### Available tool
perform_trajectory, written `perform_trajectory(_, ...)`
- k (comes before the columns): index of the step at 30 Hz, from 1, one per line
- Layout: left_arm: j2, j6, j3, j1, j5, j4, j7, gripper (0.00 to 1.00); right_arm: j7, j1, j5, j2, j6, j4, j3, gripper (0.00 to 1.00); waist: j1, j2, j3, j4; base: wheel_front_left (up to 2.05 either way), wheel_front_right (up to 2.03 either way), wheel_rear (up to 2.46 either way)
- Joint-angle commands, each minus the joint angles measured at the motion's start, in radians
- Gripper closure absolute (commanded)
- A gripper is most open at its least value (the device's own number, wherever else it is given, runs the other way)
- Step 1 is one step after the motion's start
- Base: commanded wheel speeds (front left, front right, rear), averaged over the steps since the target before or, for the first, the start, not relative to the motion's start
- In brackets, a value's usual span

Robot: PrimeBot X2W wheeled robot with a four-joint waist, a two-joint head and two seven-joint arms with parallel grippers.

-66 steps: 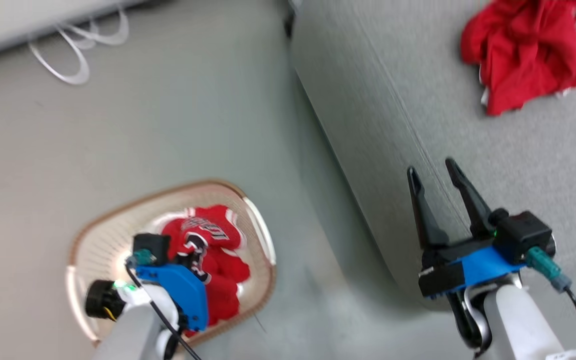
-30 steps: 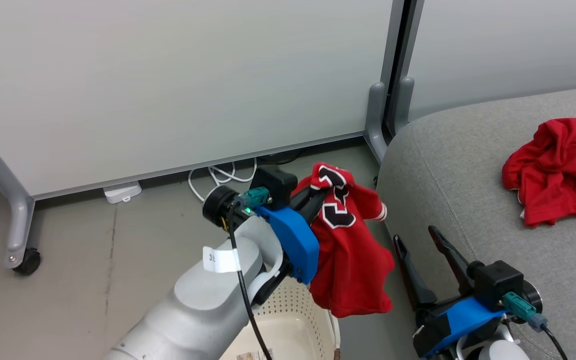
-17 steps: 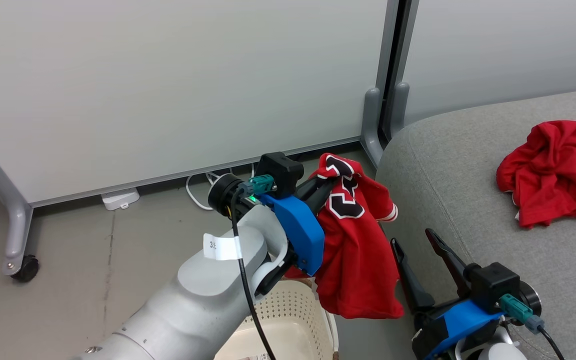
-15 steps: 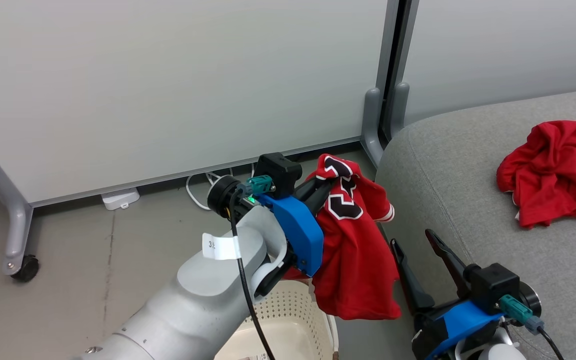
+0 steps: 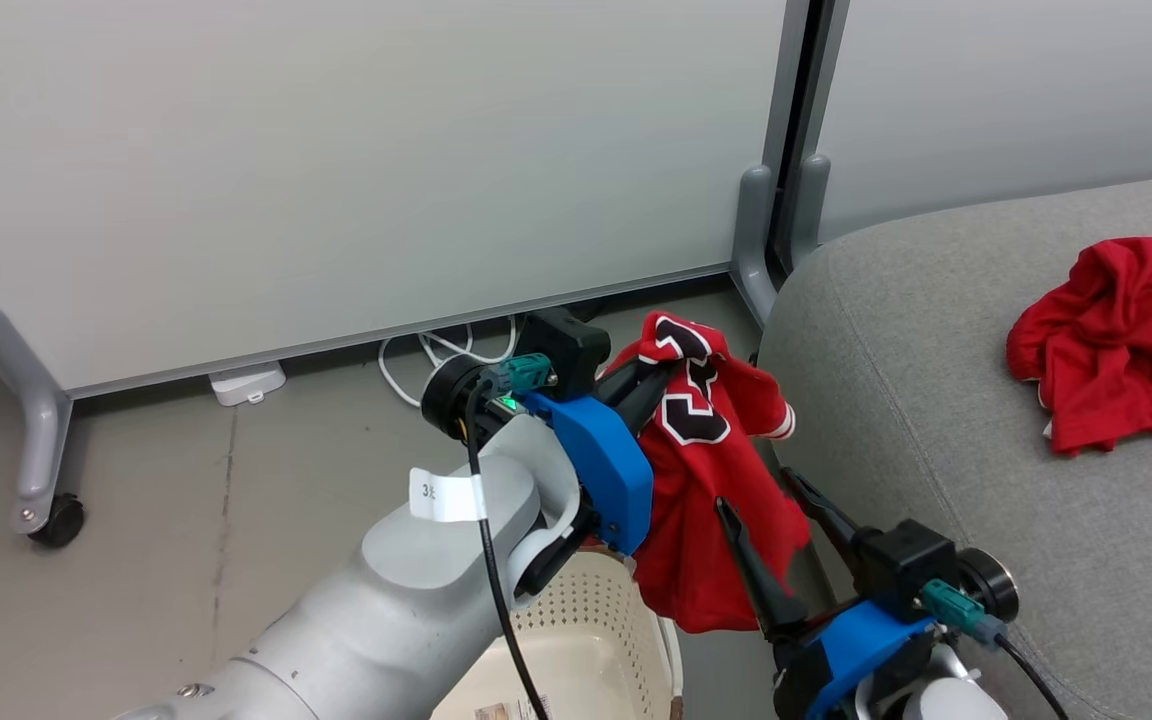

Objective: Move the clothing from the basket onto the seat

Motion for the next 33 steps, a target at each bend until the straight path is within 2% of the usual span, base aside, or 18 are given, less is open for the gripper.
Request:
perform_trajectory(1,0.001,0.007,-0.009,-0.02,-0.012,0.001,-0.009,1.0,0.003,-0.034,-0.004,-0.001,0.0,0.023,0.016,0.0,-0.0001,-0.0001,0.003,0.006,0.0,0.0,0.0)
perform_trajectory(15,0.0,0.016,-0.061,-0.036,-0.056,-0.009,-0.023,1.0,-0.05,-0.186,0.057,-0.001,0.0,0.217,0.137,0.0,-0.0001,-0.0001,0.011,0.031,0.0,0.0,0.0)
perform_trajectory(28,0.0,0.016,-0.084,-0.036,-0.073,0.037,-0.032,1.0,-0.069,-0.213,0.142,-0.001,0.0,0.225,0.223,0.0,-0.0001,-0.0001,0.015,0.015,0.0,0.0,0.0)
perform_trajectory(33,0.0,0.015,-0.09,-0.04,-0.077,0.019,-0.027,1.0,-0.07,-0.236,0.149,-0.001,0.0,0.252,0.223,0.0,-0.0001,-0.0001,0.016,0.016,0.0,0.0,0.0)
